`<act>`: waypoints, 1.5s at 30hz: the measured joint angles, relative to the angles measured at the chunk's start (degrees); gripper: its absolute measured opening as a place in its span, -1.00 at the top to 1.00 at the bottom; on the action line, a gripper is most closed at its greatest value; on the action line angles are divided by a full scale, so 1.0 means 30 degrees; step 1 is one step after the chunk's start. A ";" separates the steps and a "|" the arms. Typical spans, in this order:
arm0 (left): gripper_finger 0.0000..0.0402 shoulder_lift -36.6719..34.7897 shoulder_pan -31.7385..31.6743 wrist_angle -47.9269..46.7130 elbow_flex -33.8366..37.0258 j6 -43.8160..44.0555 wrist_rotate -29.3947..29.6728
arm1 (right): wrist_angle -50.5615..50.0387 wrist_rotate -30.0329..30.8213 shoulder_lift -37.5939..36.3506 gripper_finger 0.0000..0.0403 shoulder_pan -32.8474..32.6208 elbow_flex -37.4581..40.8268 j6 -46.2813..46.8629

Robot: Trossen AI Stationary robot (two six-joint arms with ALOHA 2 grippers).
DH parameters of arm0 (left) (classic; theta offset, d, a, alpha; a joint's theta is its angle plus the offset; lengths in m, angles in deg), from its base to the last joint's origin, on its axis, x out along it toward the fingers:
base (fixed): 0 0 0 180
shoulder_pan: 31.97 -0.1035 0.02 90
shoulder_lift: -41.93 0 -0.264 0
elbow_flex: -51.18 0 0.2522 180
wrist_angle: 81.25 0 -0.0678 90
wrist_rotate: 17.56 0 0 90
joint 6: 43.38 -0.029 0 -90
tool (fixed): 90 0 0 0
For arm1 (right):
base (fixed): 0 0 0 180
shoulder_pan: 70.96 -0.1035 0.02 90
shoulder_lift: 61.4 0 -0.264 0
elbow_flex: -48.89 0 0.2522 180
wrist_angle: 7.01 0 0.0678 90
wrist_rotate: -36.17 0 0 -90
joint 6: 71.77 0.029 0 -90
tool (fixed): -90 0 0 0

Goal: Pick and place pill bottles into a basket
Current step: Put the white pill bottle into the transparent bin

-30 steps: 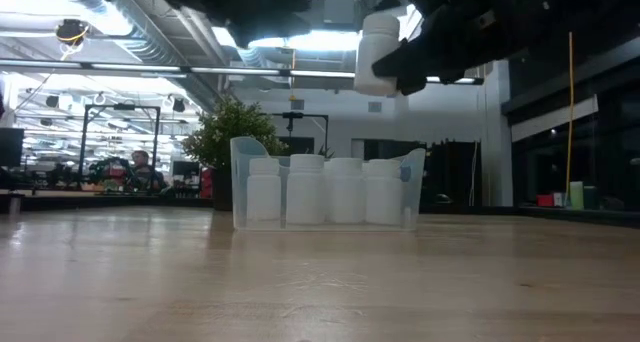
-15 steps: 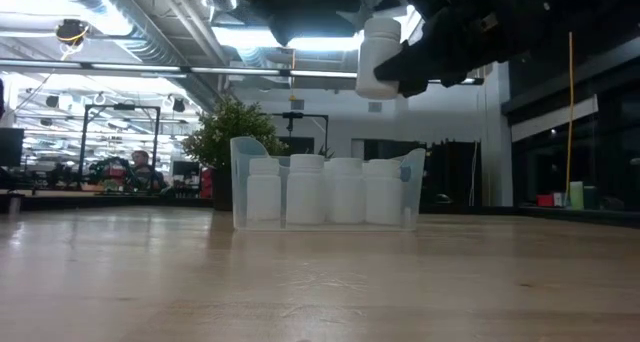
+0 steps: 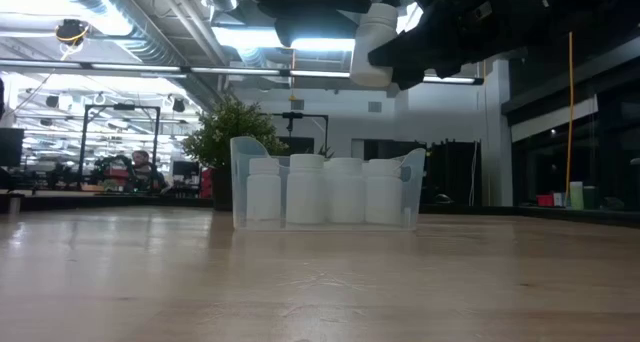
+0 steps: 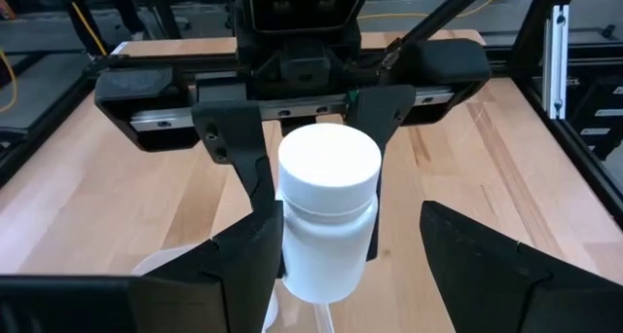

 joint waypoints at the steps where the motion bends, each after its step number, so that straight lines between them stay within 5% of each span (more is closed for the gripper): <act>1: -0.17 0.0000 0.0000 -0.0021 0.0000 0.0000 0.0000 | 0.0000 0.0003 0.0000 0.21 0.0000 0.0000 0.0041; 45: -0.17 -0.0022 0.0058 -0.0448 0.0000 -0.0838 0.0010 | 0.1272 0.0044 0.2259 0.21 -0.0342 -0.1341 -0.0858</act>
